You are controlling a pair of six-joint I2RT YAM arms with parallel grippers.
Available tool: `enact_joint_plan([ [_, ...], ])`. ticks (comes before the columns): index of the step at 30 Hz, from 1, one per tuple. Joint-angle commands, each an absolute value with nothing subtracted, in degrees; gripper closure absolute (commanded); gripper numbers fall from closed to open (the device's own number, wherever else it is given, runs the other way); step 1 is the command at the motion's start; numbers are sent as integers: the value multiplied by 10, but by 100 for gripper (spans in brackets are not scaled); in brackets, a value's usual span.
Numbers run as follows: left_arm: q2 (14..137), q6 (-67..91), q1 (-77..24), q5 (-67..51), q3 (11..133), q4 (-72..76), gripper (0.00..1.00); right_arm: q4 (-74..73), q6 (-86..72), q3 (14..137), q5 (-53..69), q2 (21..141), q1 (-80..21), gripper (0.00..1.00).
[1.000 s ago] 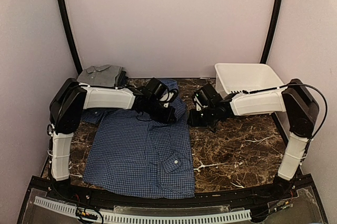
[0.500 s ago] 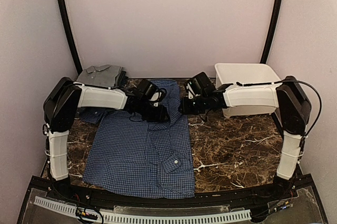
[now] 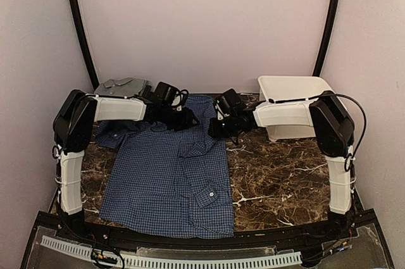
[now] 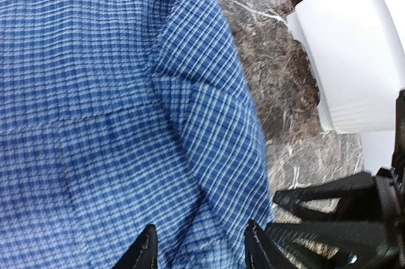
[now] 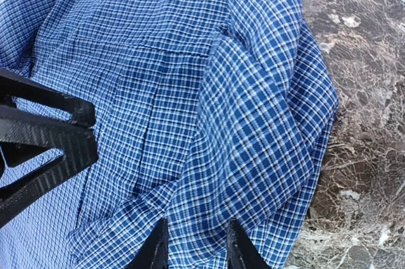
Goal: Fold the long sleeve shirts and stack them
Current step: Adjust the 1/3-folded shirt at the center of the board.
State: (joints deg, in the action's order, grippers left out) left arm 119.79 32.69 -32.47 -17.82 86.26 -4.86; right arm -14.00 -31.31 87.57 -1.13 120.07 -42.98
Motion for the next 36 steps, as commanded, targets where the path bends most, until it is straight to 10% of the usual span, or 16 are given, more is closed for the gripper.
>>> enact_joint_plan([
  [1, 1241, 345, -328, -213, 910, -31, 57, -144, -313, 884, -23, 1212, -417, 73],
  [20, 1361, 385, -336, -223, 1017, -2, 67, -137, -307, 872, -4, 1220, -401, 77],
  [36, 1379, 339, -334, -185, 1099, -20, 100, -137, -303, 820, -30, 1151, -396, 77],
])
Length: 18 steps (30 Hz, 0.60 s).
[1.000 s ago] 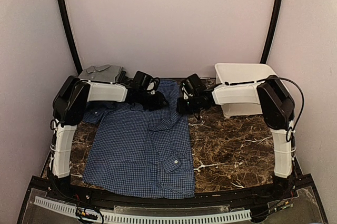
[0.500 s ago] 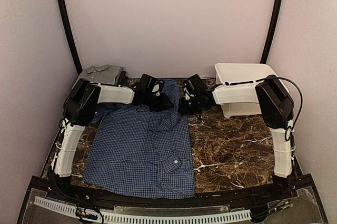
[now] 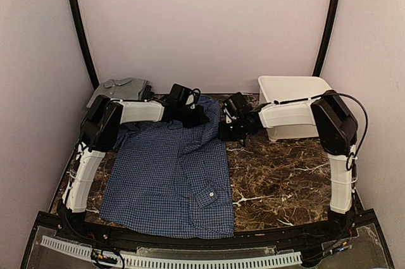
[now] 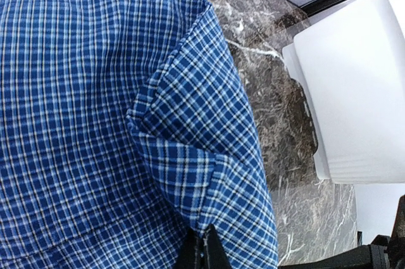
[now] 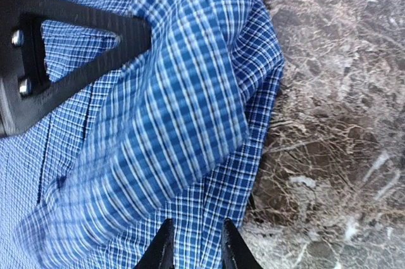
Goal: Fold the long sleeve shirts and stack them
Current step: Adjust the 1/3-folded shirt at the center of the board.
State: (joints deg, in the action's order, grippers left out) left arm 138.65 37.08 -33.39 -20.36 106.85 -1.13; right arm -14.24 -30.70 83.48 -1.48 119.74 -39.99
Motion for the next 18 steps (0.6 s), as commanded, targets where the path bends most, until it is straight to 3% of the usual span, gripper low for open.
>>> enact_joint_plan([
  [1, 1379, 335, -333, -181, 1108, -21, 100, -136, -303, 815, -32, 1146, -396, 77],
  [14, 1429, 269, -306, -168, 1199, -47, 100, -131, -308, 771, -34, 1112, -394, 77],
  [17, 1438, 262, -301, -143, 1208, -54, 93, -131, -309, 764, -34, 1105, -394, 76],
  [18, 1440, 261, -300, -125, 1214, -58, 85, -131, -309, 762, -35, 1103, -394, 76],
])
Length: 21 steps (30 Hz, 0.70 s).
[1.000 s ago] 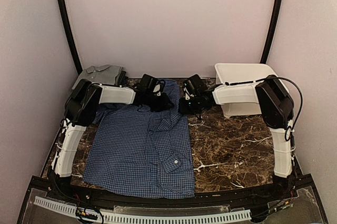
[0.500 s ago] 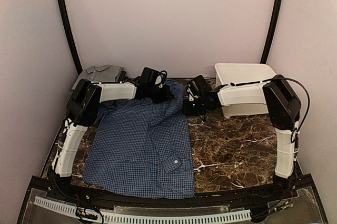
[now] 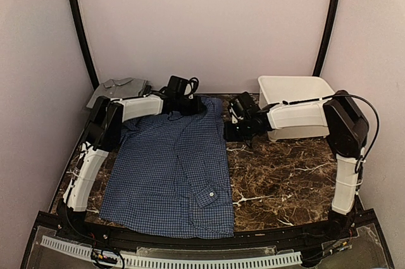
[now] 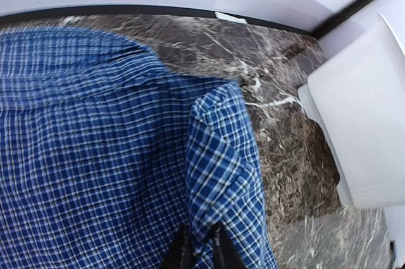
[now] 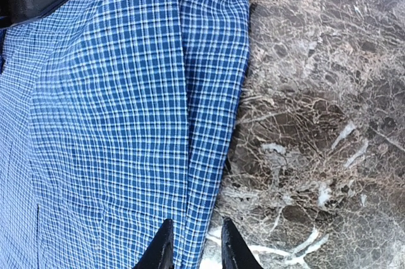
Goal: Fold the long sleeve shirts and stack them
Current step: Adjust the 1/3-folded shirt at the center of the board.
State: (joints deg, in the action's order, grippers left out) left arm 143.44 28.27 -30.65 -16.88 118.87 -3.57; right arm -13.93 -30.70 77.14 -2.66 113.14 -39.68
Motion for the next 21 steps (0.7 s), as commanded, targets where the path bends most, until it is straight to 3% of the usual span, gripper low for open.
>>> enact_joint_plan([
  [1, 1443, 259, -299, -114, 1218, -67, 80, -131, -309, 761, -35, 1100, -394, 76],
  [4, 1448, 271, -291, -72, 1237, -92, 65, -133, -309, 759, -35, 1094, -394, 76],
  [8, 1434, 281, -279, -61, 1245, -115, 56, -129, -309, 761, -15, 1092, -393, 74],
  [12, 1397, 279, -280, -102, 1225, -129, 57, -113, -308, 771, 25, 1106, -394, 73],
  [21, 1281, 310, -292, -206, 1008, -52, 71, -80, -310, 862, 79, 1188, -395, 73],
])
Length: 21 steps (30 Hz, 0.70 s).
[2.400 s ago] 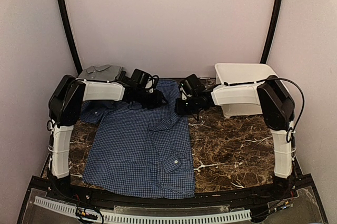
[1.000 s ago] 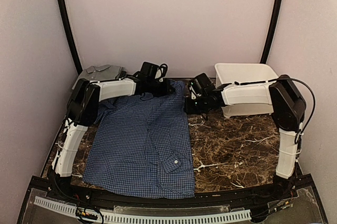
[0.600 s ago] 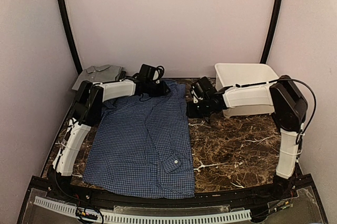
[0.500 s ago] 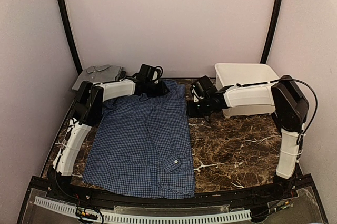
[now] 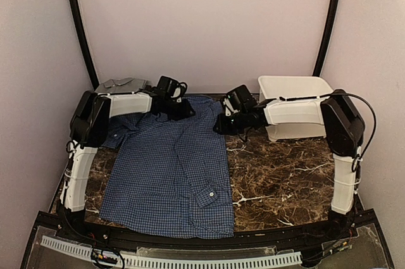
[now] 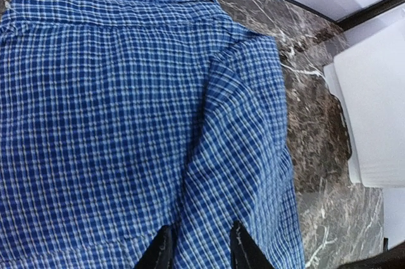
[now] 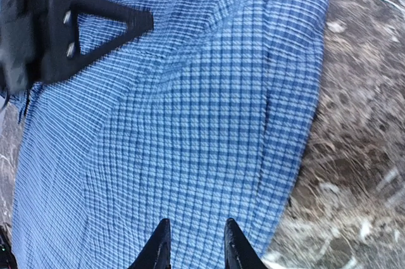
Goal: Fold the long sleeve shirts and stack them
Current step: Adjust the 1/3-folded shirt at the center of the board.
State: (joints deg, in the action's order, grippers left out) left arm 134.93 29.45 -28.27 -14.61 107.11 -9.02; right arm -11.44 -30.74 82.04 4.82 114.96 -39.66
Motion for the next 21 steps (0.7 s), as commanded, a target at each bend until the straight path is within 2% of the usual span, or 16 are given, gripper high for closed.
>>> enact_joint_plan([
  [1, 1276, 311, -294, -206, 1001, -51, 72, -80, -308, 877, 82, 1202, -395, 74],
  [7, 1256, 319, -297, -208, 934, -48, 76, -73, -300, 982, 74, 1297, -393, 74],
  [15, 1250, 301, -297, -189, 889, -66, 77, -125, -303, 1116, 30, 1413, -383, 77],
  [21, 1256, 283, -297, -169, 878, -80, 77, -166, -290, 1143, 31, 1412, -374, 75],
])
